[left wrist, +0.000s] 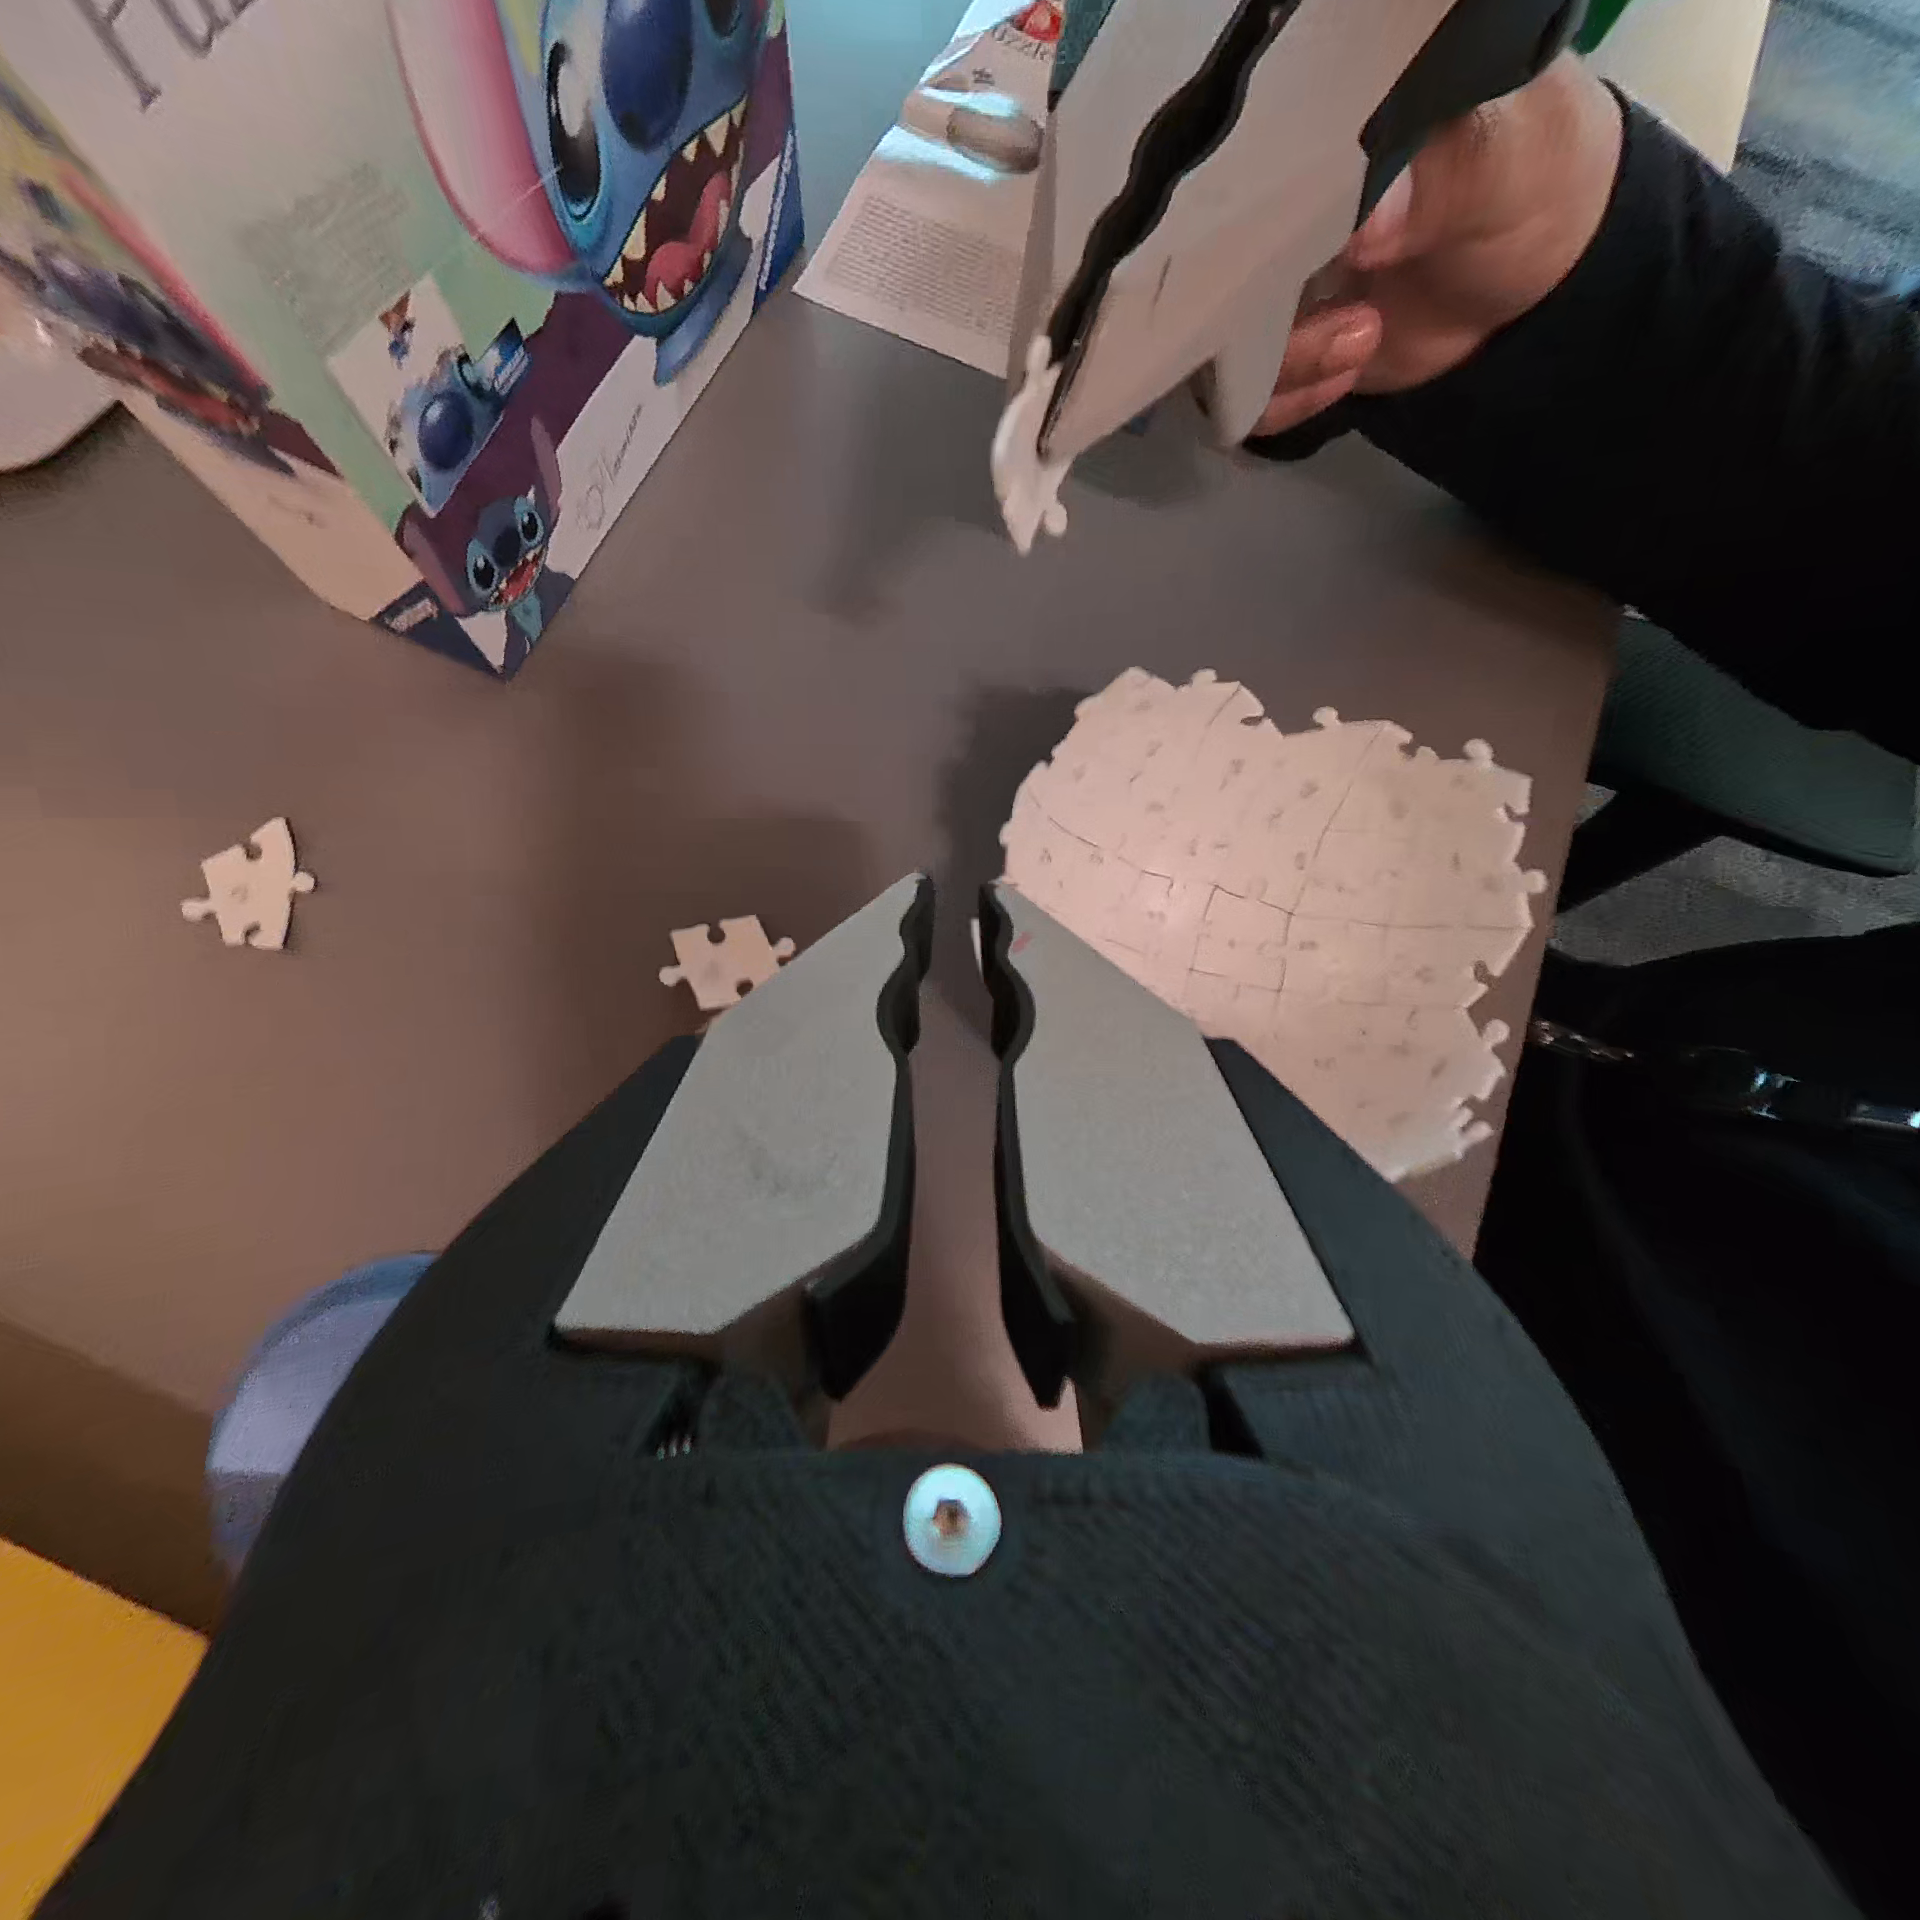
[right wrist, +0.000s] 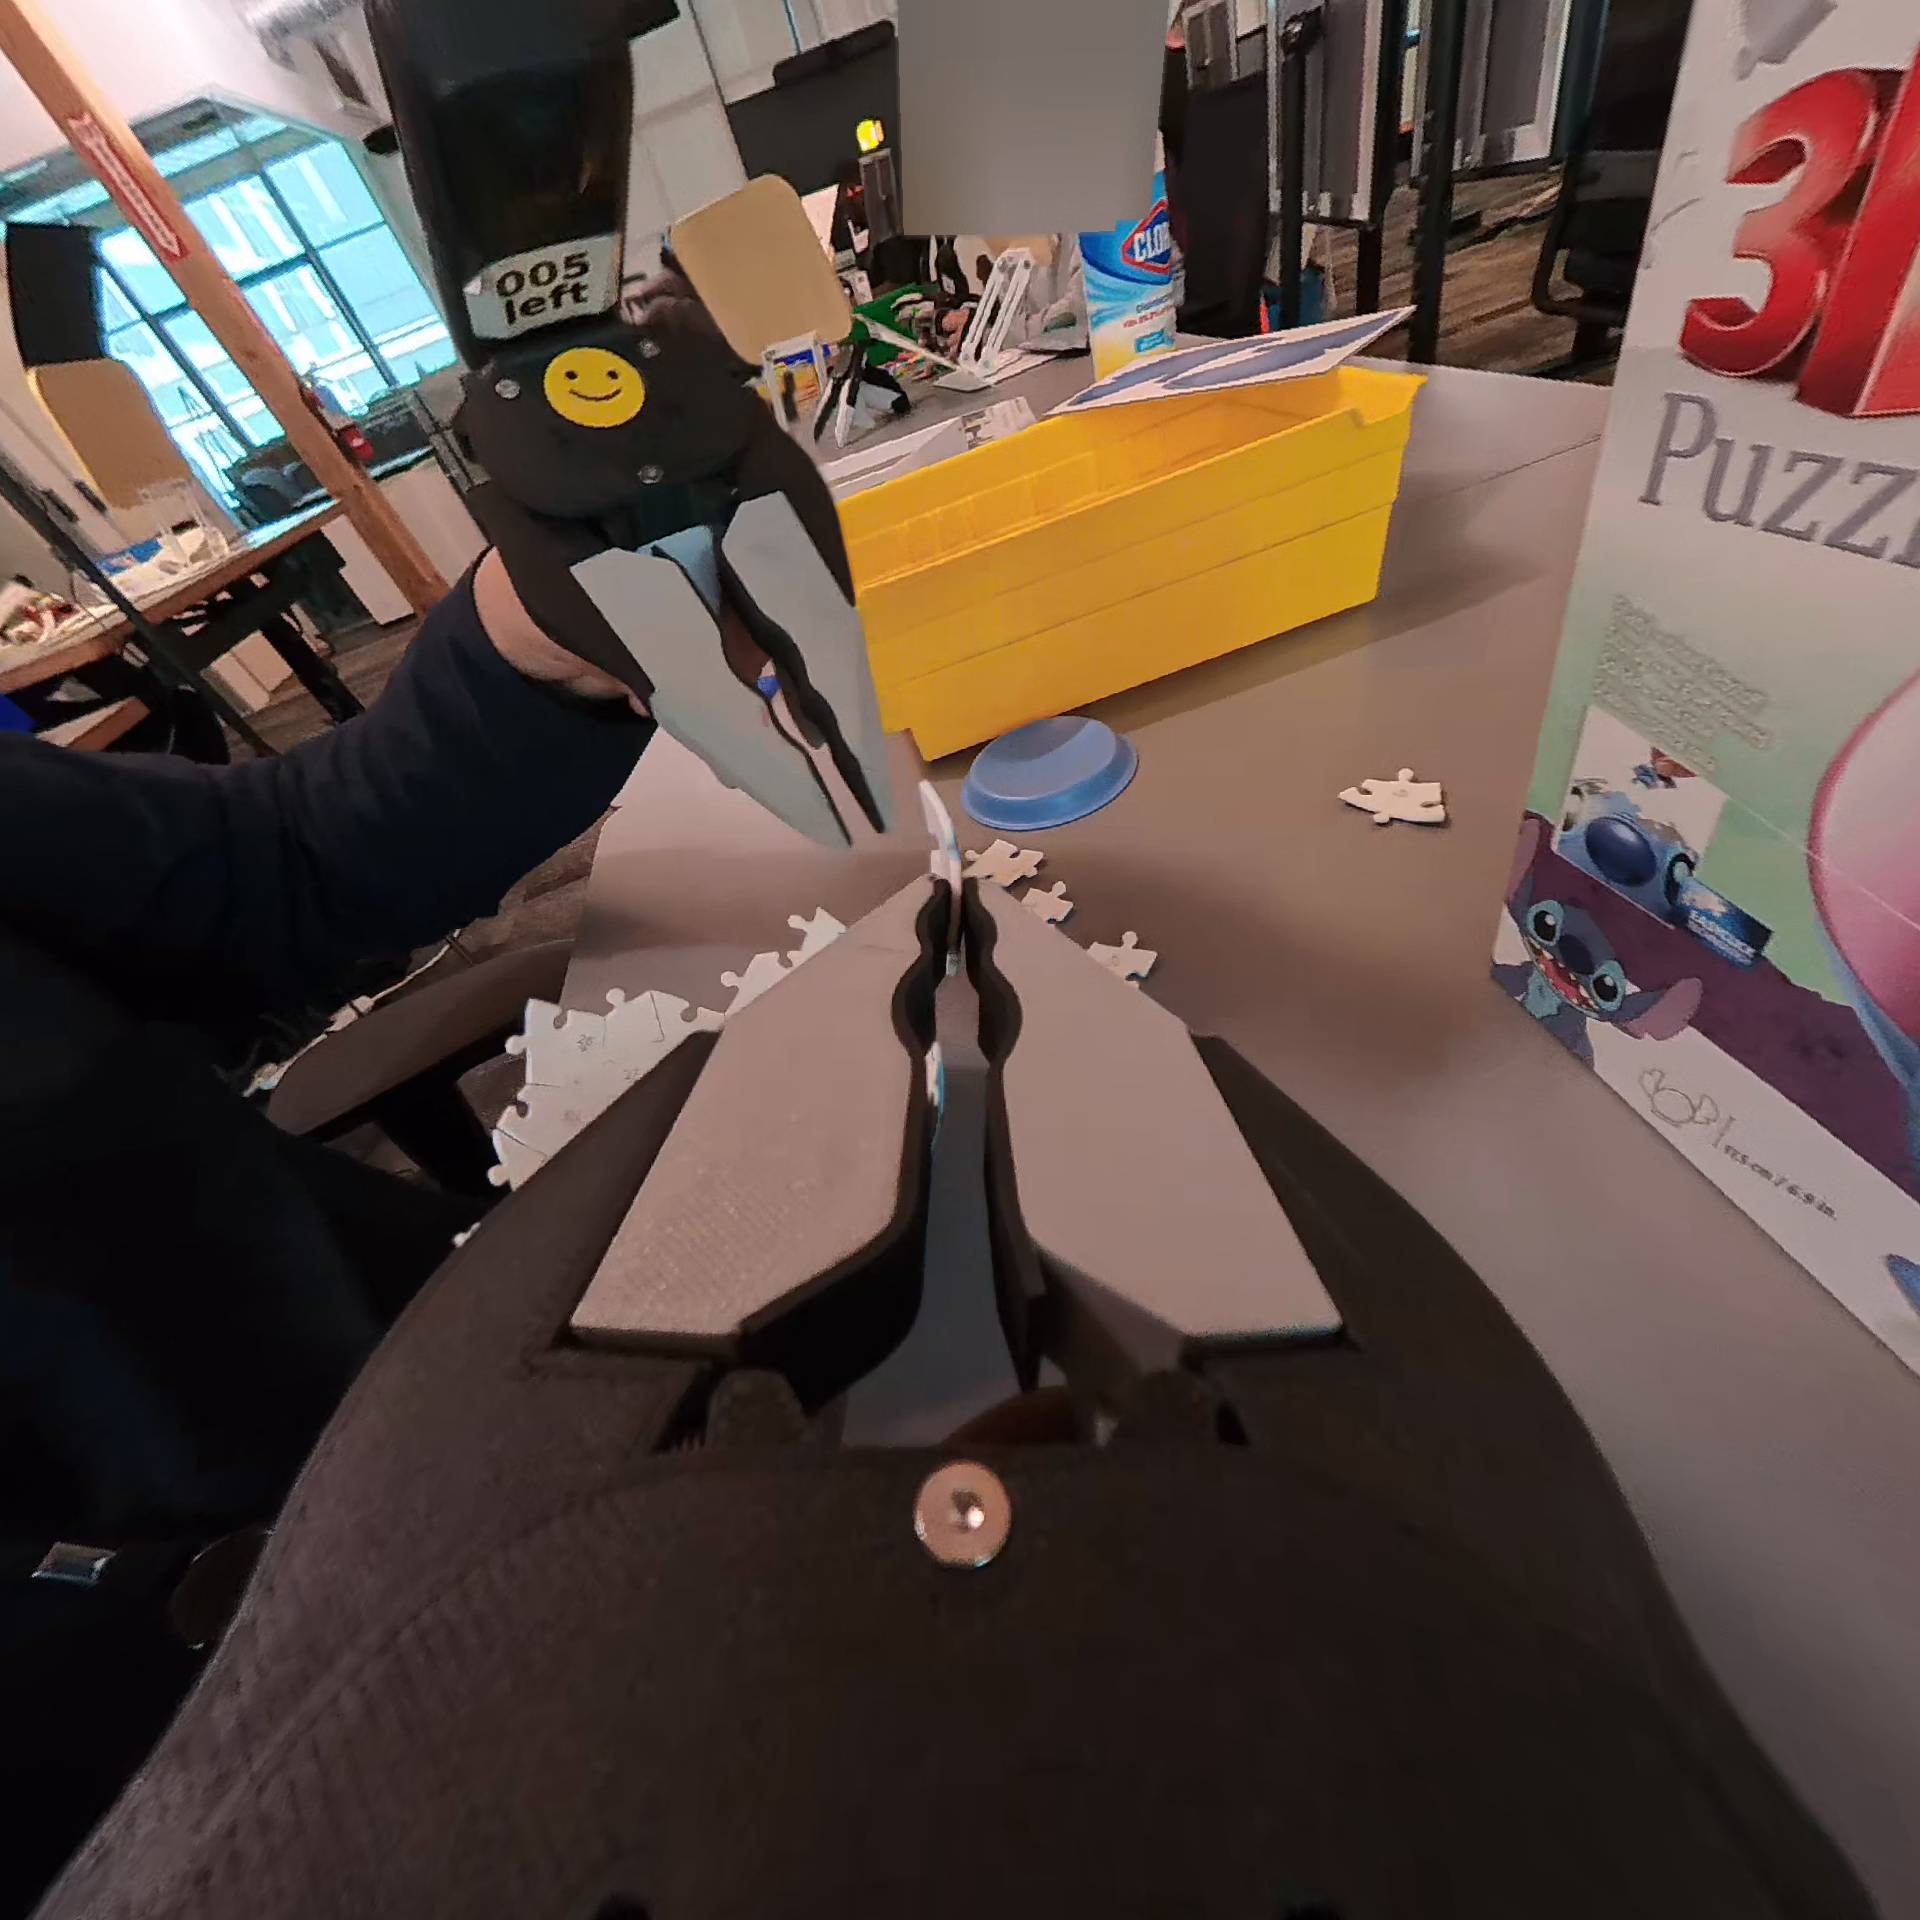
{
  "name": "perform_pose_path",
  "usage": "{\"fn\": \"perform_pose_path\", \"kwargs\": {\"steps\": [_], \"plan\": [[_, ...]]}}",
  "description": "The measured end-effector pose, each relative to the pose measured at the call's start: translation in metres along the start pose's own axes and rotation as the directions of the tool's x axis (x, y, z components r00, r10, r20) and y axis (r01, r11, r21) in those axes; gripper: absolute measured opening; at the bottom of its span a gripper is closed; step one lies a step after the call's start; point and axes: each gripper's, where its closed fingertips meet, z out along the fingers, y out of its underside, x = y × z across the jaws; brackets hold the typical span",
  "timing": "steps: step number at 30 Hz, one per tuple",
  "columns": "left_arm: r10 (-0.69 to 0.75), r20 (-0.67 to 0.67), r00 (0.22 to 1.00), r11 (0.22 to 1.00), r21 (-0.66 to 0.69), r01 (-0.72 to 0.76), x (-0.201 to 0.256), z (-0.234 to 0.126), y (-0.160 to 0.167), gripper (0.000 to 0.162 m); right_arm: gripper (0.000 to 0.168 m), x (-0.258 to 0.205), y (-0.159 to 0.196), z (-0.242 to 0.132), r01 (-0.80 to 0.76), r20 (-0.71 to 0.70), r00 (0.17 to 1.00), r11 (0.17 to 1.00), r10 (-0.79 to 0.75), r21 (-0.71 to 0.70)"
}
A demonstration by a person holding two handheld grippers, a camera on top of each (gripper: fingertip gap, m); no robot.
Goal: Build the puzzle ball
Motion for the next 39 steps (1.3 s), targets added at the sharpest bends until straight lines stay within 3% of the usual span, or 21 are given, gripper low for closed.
{"fn": "perform_pose_path", "kwargs": {"steps": [8, 13, 23, 31, 39], "plan": [[-0.168, -0.029, 0.985, 0.982, 0.080, 0.169, 0.008, -0.022, 0.030, 0.013, 0.000, 0.003, 0.008, 0.005, -0.004, -0.021, 1.000, 0.999, 0.003, -0.032], [-0.193, -0.050, 0.980, 0.975, 0.106, 0.197, 0.016, -0.026, 0.038, 0.014, 0.000, 0.004, 0.008, 0.003, -0.009, -0.025, 1.000, 0.999, 0.008, -0.032], [-0.093, 0.000, 0.996, 0.978, 0.188, 0.091, -0.002, -0.015, 0.000, 0.012, 0.000, 0.011, 0.008, 0.000, -0.036, -0.035, 0.999, 0.999, 0.036, -0.014], [0.039, -0.026, 0.999, 0.999, 0.014, -0.039, -0.014, 0.021, 0.010, 0.014, 0.000, 0.010, 0.009, 0.000, -0.037, -0.030, 0.999, 0.999, 0.036, -0.016], [0.051, -0.097, 0.994, 0.998, -0.027, -0.054, -0.002, 0.030, 0.022, 0.014, 0.000, 0.007, 0.010, 0.000, -0.036, -0.019, 0.999, 0.999, 0.036, -0.024]]}}
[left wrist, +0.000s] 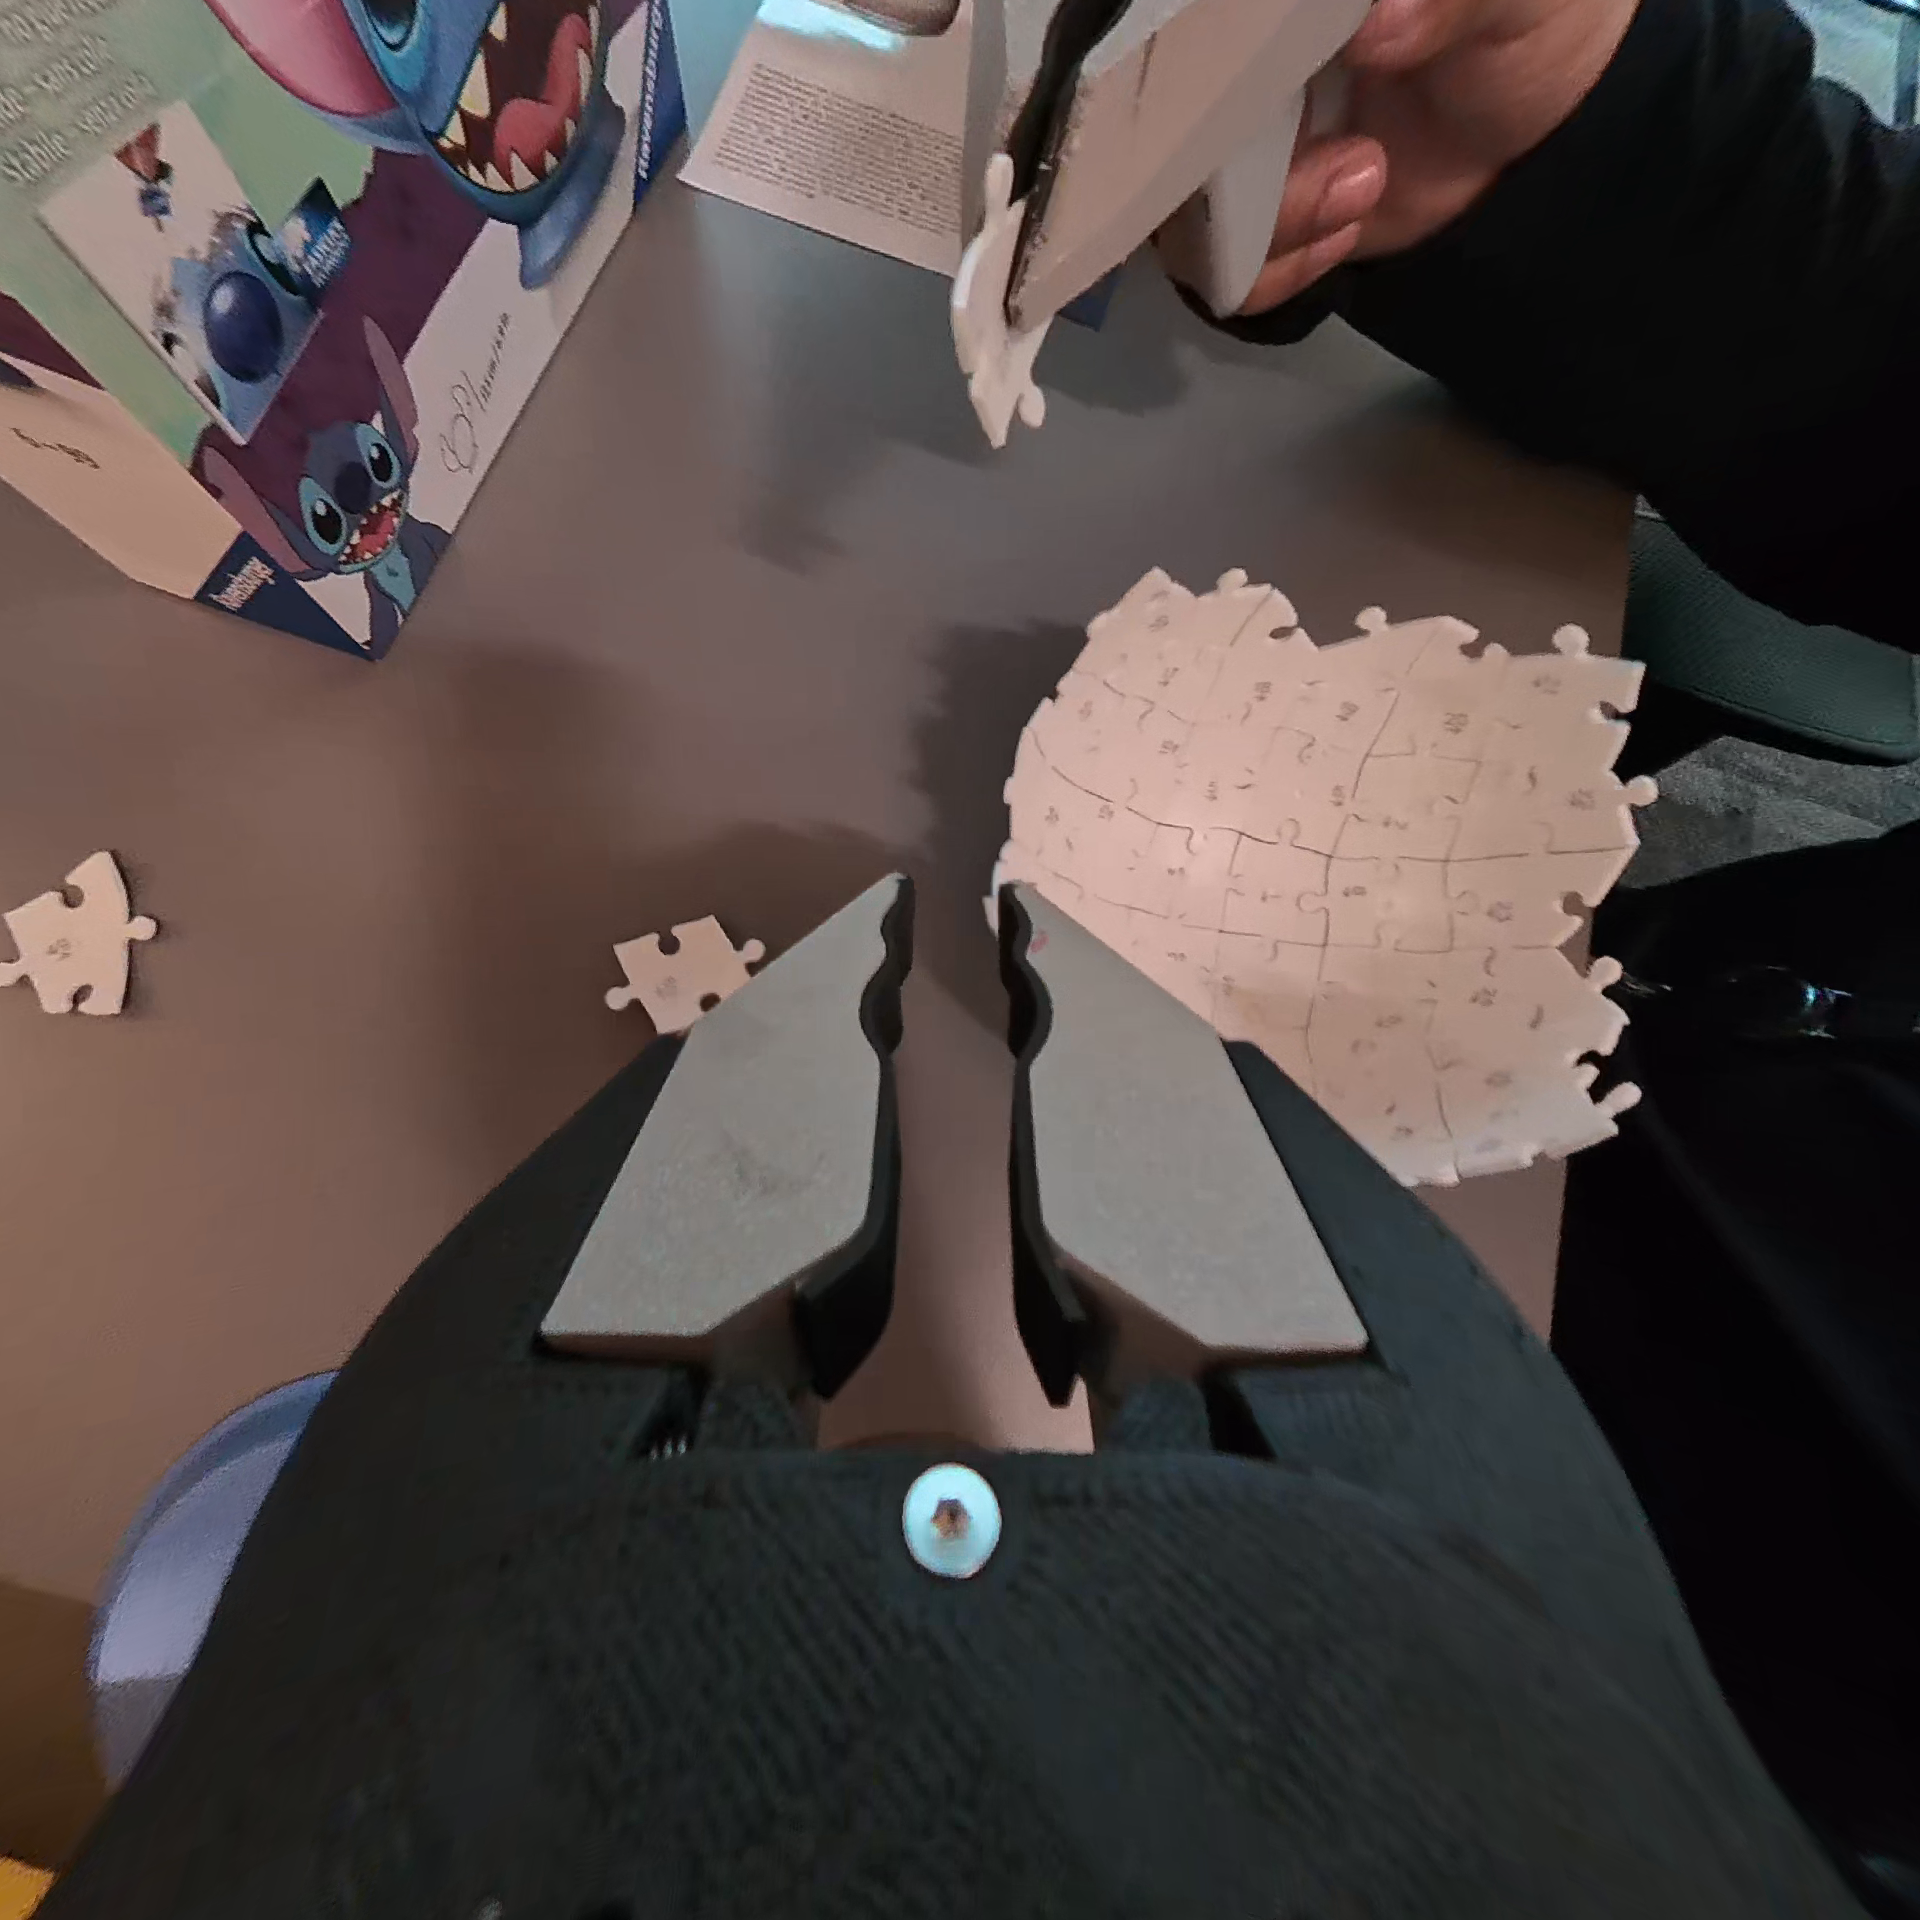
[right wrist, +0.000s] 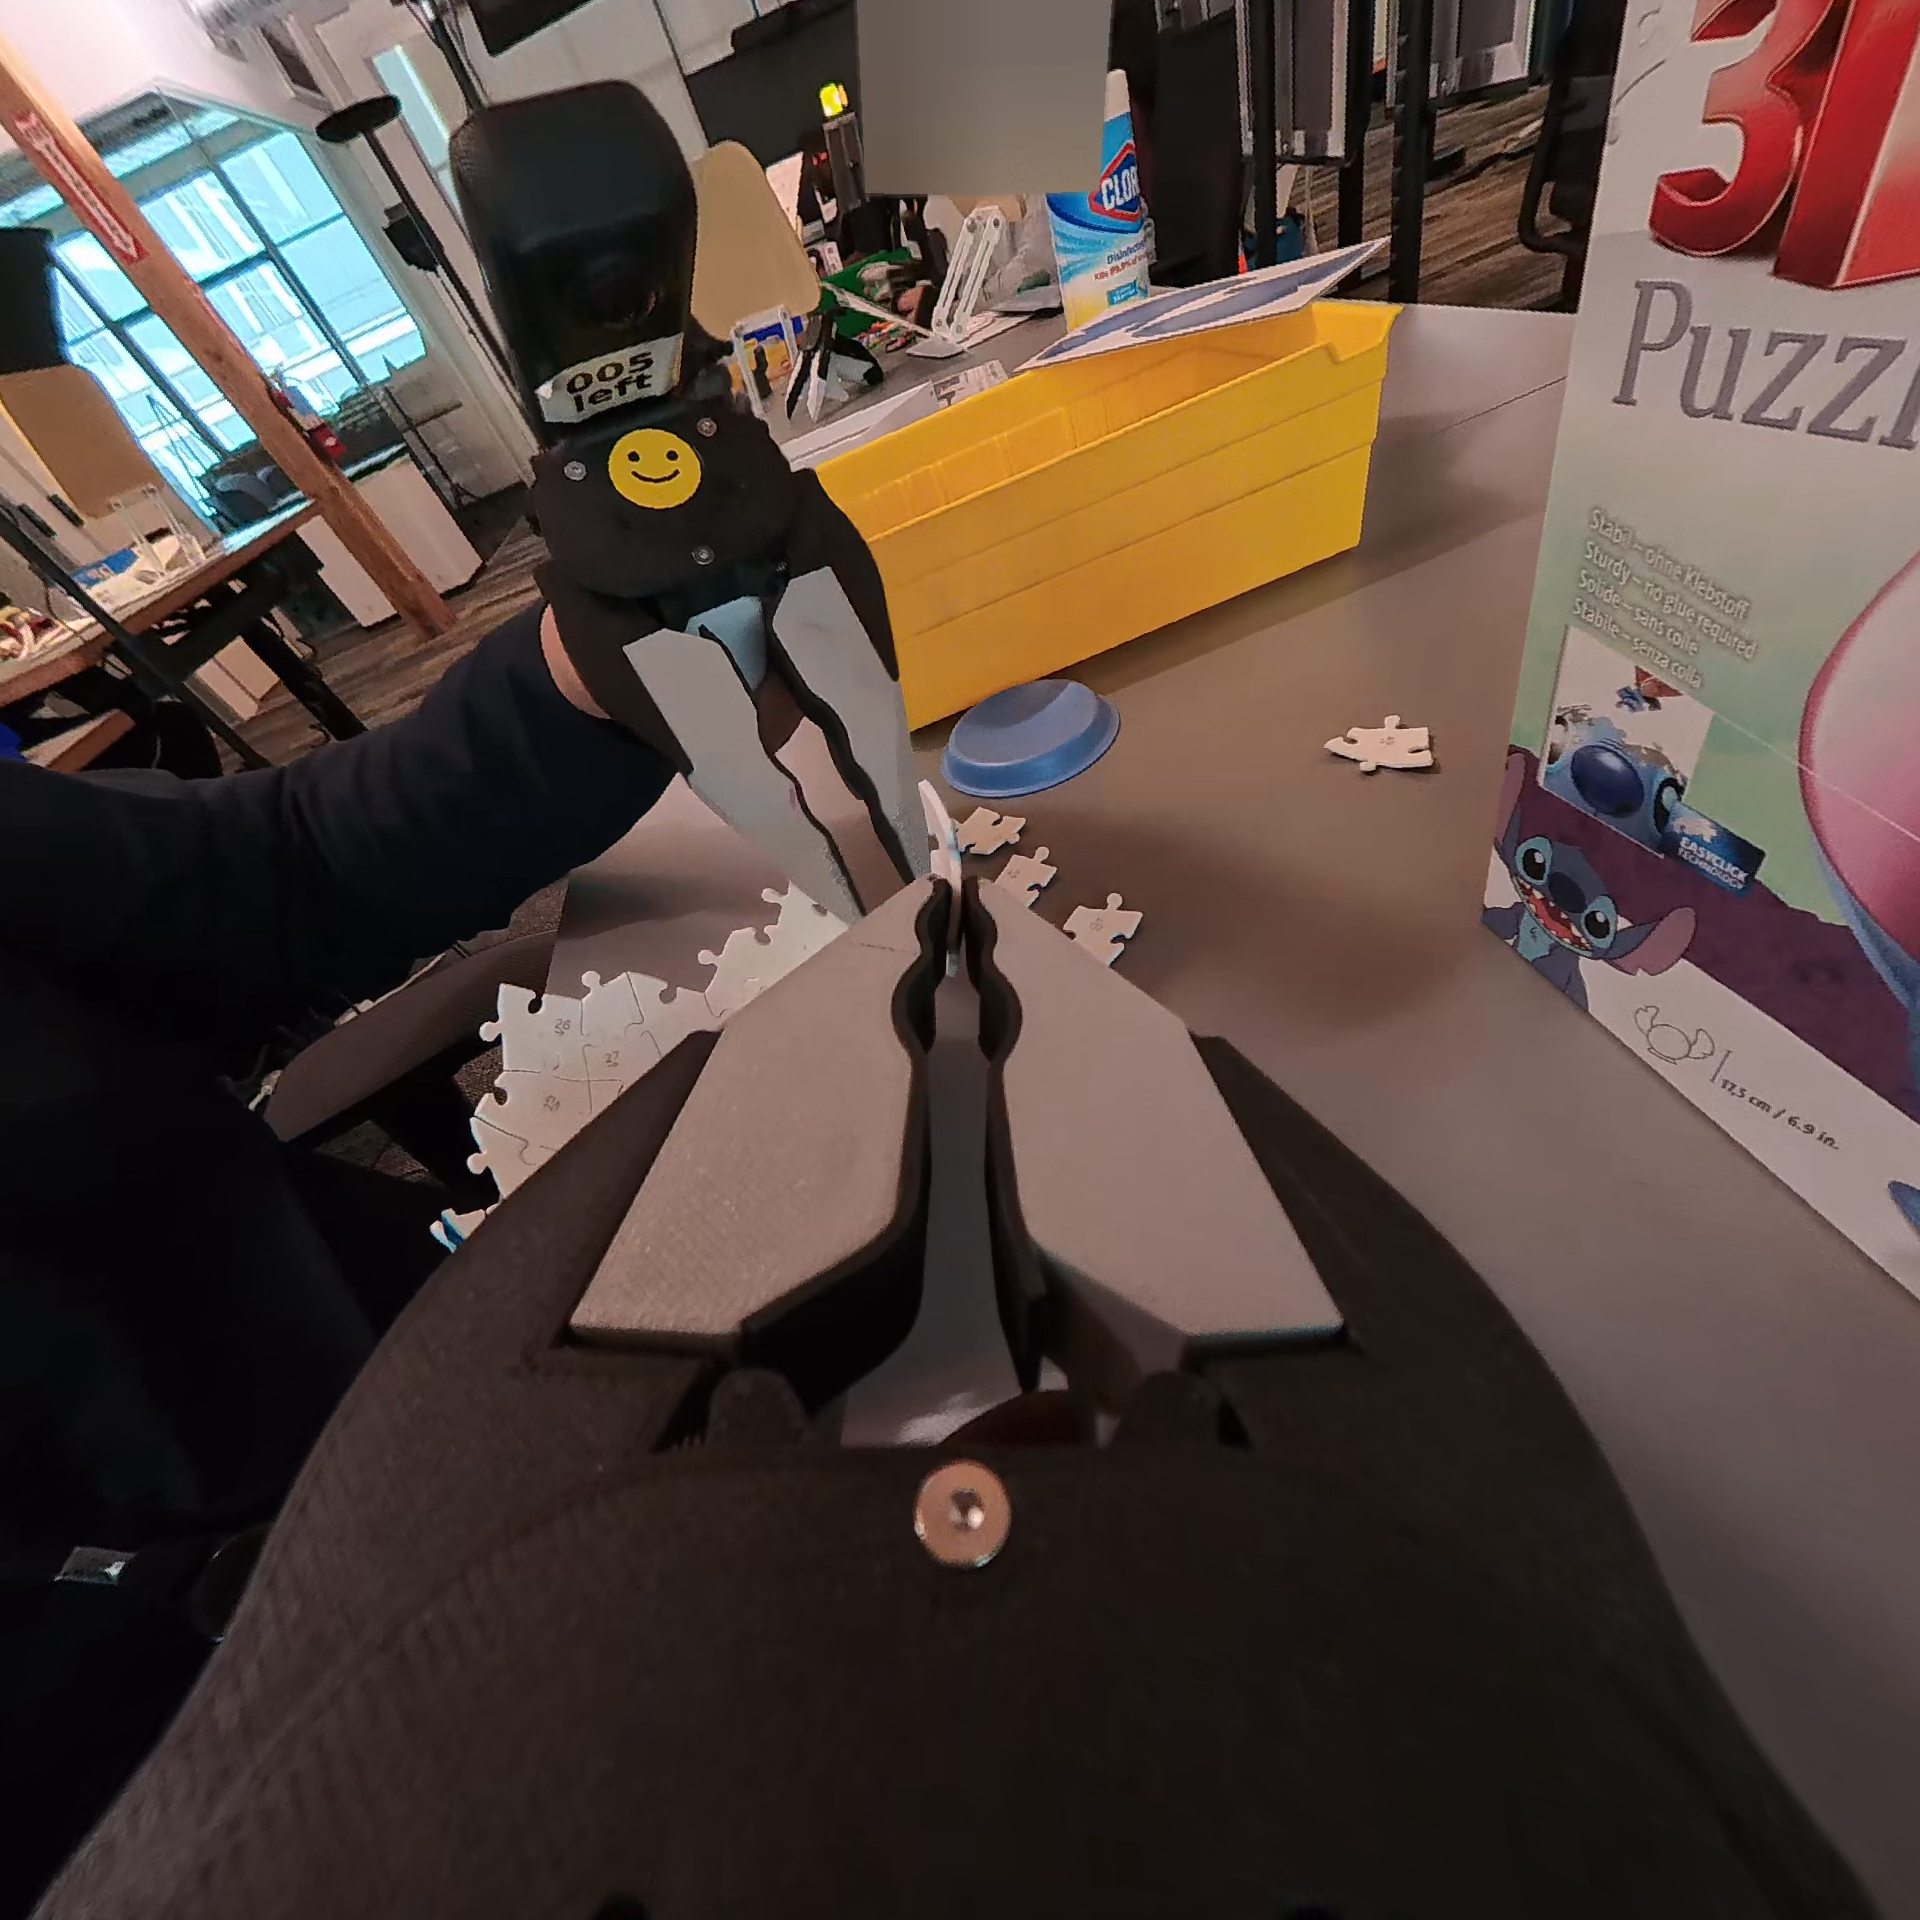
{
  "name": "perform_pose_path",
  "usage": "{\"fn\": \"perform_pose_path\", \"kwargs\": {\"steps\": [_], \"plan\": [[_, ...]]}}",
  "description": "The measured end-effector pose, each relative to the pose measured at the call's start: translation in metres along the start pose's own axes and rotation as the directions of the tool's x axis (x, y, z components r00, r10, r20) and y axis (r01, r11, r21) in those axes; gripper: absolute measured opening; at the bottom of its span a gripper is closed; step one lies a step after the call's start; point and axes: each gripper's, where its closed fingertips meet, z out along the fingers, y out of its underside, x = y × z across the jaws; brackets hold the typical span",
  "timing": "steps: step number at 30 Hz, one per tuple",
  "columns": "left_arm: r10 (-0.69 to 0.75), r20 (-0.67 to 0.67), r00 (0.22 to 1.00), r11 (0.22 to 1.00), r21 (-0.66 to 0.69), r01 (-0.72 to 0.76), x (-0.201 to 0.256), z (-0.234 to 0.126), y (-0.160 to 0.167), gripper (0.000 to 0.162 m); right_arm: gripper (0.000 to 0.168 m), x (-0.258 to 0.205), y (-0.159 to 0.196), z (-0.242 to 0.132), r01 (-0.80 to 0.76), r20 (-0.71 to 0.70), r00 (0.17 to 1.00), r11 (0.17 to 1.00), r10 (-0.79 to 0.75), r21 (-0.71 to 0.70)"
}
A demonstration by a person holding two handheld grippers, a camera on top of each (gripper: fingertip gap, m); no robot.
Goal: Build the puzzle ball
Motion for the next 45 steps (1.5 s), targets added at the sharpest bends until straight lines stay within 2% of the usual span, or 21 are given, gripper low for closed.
{"fn": "perform_pose_path", "kwargs": {"steps": [17, 25, 29, 45], "plan": [[-0.040, -0.027, 0.999, 0.999, 0.011, 0.041, 0.027, -0.011, 0.024, 0.016, 0.000, -0.004, 0.001, 0.001, -0.008, 0.024, 1.000, 1.000, 0.008, -0.004], [-0.110, 0.017, 0.994, 0.994, 0.029, 0.109, 0.012, -0.008, 0.019, 0.016, 0.000, -0.007, 0.003, 0.003, -0.005, 0.036, 0.999, 1.000, 0.006, -0.015], [-0.158, -0.002, 0.988, 0.987, 0.040, 0.157, 0.009, -0.002, 0.015, 0.018, 0.000, -0.009, 0.004, 0.004, 0.000, 0.042, 0.999, 1.000, 0.001, -0.025], [-0.107, -0.029, 0.994, 0.994, -0.008, 0.107, 0.024, 0.005, 0.015, 0.015, 0.000, -0.019, 0.012, 0.016, -0.017, 0.108, 0.994, 0.999, 0.022, -0.049]]}}
